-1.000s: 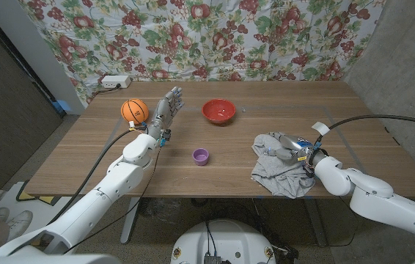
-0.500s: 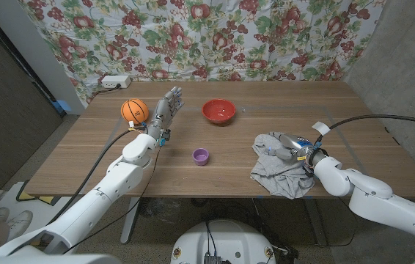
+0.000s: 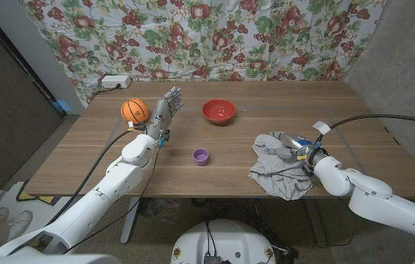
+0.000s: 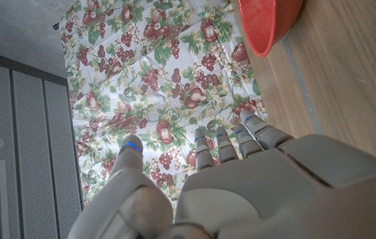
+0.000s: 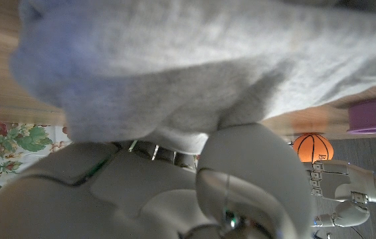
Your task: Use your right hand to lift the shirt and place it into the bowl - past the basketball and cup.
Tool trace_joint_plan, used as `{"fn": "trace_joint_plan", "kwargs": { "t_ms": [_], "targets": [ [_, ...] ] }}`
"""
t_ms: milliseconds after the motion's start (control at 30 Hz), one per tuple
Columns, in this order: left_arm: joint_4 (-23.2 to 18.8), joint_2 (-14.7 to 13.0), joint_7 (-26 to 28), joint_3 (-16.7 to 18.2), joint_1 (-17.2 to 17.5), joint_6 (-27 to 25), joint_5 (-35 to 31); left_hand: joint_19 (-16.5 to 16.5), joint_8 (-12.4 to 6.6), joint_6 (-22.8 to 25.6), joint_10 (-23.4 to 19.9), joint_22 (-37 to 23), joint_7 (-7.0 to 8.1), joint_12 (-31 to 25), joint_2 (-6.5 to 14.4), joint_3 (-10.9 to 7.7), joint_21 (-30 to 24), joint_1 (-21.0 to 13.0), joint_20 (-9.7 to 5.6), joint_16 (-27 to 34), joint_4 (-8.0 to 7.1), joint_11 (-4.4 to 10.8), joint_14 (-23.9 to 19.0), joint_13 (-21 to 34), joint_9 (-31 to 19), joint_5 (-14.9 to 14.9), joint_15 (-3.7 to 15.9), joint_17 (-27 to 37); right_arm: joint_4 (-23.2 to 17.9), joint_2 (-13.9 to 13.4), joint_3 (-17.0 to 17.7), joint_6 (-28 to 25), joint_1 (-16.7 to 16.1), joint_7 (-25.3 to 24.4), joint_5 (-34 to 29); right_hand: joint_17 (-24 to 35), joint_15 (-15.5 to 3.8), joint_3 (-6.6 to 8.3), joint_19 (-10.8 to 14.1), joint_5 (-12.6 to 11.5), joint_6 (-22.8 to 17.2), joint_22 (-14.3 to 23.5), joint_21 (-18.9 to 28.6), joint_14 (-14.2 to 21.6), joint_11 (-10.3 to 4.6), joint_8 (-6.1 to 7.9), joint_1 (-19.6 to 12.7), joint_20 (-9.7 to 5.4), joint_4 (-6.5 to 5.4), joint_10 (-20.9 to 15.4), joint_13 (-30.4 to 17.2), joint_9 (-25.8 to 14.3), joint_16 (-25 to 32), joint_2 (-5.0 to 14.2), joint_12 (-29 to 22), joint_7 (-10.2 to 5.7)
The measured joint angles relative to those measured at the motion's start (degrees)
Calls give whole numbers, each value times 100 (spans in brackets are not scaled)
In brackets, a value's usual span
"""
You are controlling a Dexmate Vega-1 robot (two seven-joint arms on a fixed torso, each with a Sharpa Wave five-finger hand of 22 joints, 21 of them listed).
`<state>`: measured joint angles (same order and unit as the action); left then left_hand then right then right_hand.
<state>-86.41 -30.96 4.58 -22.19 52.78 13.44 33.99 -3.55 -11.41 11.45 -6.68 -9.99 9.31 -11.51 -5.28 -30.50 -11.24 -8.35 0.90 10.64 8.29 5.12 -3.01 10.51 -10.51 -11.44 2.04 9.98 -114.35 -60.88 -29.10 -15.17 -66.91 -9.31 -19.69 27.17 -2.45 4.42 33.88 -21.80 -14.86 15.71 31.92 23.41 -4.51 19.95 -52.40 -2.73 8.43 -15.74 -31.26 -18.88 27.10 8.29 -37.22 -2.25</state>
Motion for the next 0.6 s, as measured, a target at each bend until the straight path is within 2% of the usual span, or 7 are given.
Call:
{"fn": "trace_joint_plan", "kwargs": {
  "t_ms": [33, 133, 167, 300, 500, 600],
  "targets": [
    [-1, 0, 5, 0, 0, 0, 0, 0, 0, 0, 0, 0, 0, 0, 0, 0, 0, 0, 0, 0, 0, 0, 0, 0, 0, 0, 0, 0, 0, 0, 0, 8, 0, -6, 2, 43, -12, 0, 131, 0, -11, 0, 32, 50, -1, 0, -16, -58, 0, -1, -52, -22, 46, -15, -53, -12],
    [-1, 4, 9, 0, 0, 0, -4, 0, 0, 0, 0, 0, 0, 0, 0, 0, 0, 0, 0, 0, 0, 0, 0, 0, 0, 0, 0, 0, 14, 5, 9, 30, -10, -29, 9, 150, -20, 0, 173, 0, -70, 3, 106, 163, -1, 65, -121, -99, 0, -1, -169, -81, 154, 1, -163, -10],
    [-1, 5, 9, -1, -1, 0, -7, 0, 0, 0, 0, 0, 0, 0, 0, 0, 0, 0, 0, 0, 0, 0, 0, 0, 0, 0, 0, 0, 20, 8, 13, 33, -15, -35, 11, 191, -18, 0, 233, 0, -70, 3, 129, 182, -1, 65, -141, -159, 0, -1, -210, -100, 198, -4, -205, -10],
    [-2, 12, 12, -8, -9, 0, -11, 0, 0, 0, 0, 0, 0, 0, 0, 0, 0, 0, 0, 0, 0, 0, 0, 0, 0, 0, 0, 0, 32, 15, 20, 56, -23, -72, 16, 399, -30, -9, 356, 53, -102, 38, 247, 357, -74, 125, -291, -203, 8, -11, -436, -200, 397, -19, -408, -42],
    [-2, 18, 12, -14, -11, 0, -11, 0, 0, 0, 0, 0, 0, 0, 0, 0, 0, 0, 0, 0, 0, 0, 0, 0, 0, 0, 0, 0, 32, 15, 20, 104, -23, -137, 19, 878, -31, -34, 371, 54, -101, 165, 482, 496, -169, 152, -559, -205, 2, -42, -927, -412, 840, -61, -832, -41],
    [-9, 19, 36, -14, -11, 0, -23, 0, 0, 0, 0, 0, 0, 0, 0, 0, 0, 0, 0, 0, 0, 0, 0, 0, 0, 0, 0, 0, 77, 43, 35, 131, -41, -166, 19, 1249, -32, -107, 458, 54, -118, 412, 780, 496, -239, 279, -717, -138, -19, -52, -1398, -635, 1174, -97, -1223, -29]
  ]
}}
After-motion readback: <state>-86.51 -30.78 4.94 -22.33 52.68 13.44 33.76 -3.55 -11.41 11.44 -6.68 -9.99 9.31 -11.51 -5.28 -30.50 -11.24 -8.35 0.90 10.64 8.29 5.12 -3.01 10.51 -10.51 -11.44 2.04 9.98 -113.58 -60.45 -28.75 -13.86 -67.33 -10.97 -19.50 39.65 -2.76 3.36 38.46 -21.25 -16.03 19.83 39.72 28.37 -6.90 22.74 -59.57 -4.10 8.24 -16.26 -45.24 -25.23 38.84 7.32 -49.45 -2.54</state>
